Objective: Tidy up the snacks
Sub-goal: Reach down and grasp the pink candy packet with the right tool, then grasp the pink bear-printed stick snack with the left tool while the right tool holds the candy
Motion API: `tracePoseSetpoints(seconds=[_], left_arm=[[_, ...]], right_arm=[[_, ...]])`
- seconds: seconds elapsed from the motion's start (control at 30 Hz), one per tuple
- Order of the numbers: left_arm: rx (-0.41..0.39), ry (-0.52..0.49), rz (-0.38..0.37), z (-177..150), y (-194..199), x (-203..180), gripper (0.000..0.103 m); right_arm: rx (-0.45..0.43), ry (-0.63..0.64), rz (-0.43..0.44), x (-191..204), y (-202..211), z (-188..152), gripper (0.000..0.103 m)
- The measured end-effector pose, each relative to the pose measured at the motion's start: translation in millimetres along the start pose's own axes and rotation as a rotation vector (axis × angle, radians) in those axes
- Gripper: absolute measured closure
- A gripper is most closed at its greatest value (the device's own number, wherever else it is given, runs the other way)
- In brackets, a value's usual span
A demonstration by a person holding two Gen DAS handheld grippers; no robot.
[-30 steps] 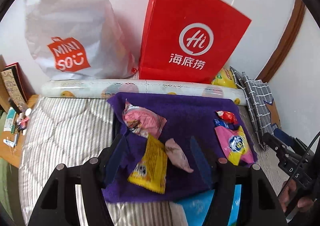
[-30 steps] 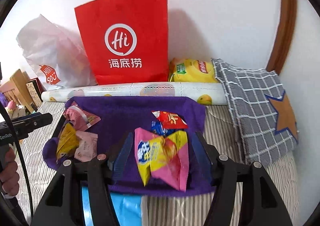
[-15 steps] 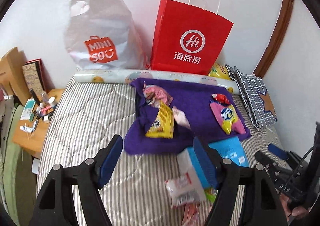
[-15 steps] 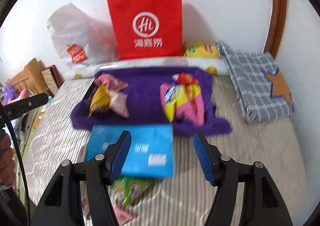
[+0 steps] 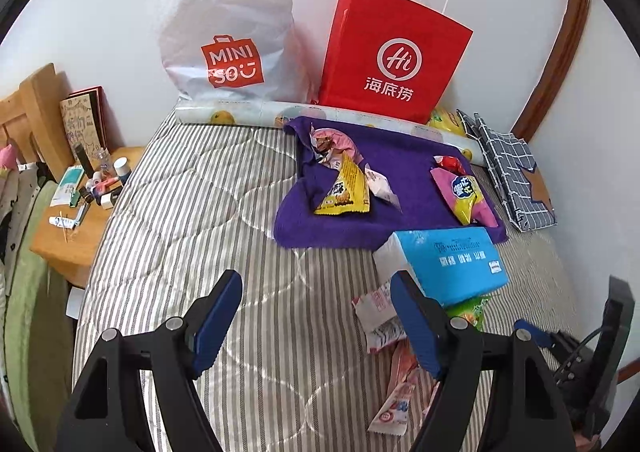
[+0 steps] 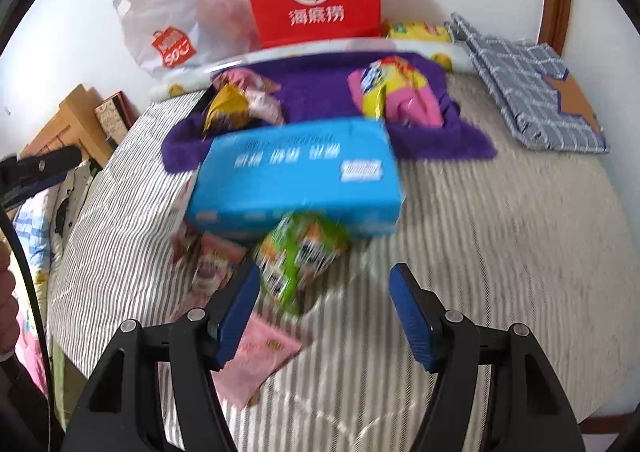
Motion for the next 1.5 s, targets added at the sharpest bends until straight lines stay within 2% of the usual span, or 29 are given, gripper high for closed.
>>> tracePoseSetpoints(seconds=[0.33, 0.43, 0.7, 0.83, 0.87, 0.9, 0.93, 0.97, 1.1, 1.5], left_arm=[[-0.003, -0.016, -0.013, -20.1, 12.8, 1.3, 0.028], [-0.004, -0.01, -0.014, -24.4, 14.3, 4.8, 0.028], [0.006, 0.004, -0.002, -39.8, 15.6, 14.1, 0.028], [0.016, 0.007, 0.011, -45.9, 14.5, 17.6, 0.028], [0.019, 0.008, 0.012, -47.4, 13.7, 18.3, 0.028], [0.022, 0.008, 0.014, -48.5, 12.6, 18.3, 0.028], [0.026, 0.007, 0.018, -50.0, 11.2, 18.2, 0.028], [0.031, 0.004, 0.019, -51.5, 9.3, 17.9, 0.028], [0.058, -0.003, 0.014, -60.2, -3.0, 11.7, 0.028], [0.179, -0.093, -0.048, -94.3, -62.9, -45.5, 0.028]], right_arm=[[0.04, 0.051, 0.015, 38.4, -3.2, -35.8, 0.036], [0.051, 0.07, -0.013, 40.4, -6.0, -44.1, 0.036], [0.089, 0.069, -0.011, 38.2, -17.2, -60.0, 0.036], [0.051, 0.123, -0.018, 50.5, -20.3, -60.5, 0.037], [0.041, 0.137, -0.023, 53.2, -20.9, -60.4, 0.039], [0.022, 0.148, -0.033, 54.6, -20.5, -60.3, 0.05], [-0.001, 0.167, -0.053, 55.6, -19.4, -59.5, 0.069], [-0.002, 0.177, -0.048, 55.8, -19.0, -59.3, 0.069], [-0.006, 0.153, -0.014, 42.2, -13.6, -59.5, 0.07], [-0.058, 0.018, -0.1, -44.4, 3.4, -50.8, 0.071]])
Point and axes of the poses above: each gripper's, at about its wrist camera, not at the fingertips, and y roughly against the way its jaws point, x to its left, z to its top, the point moved 8 cm from there along -y, roughly the way its jaws point, and after that the axes turned 12 degrees about -z, right-handed, at the moved point
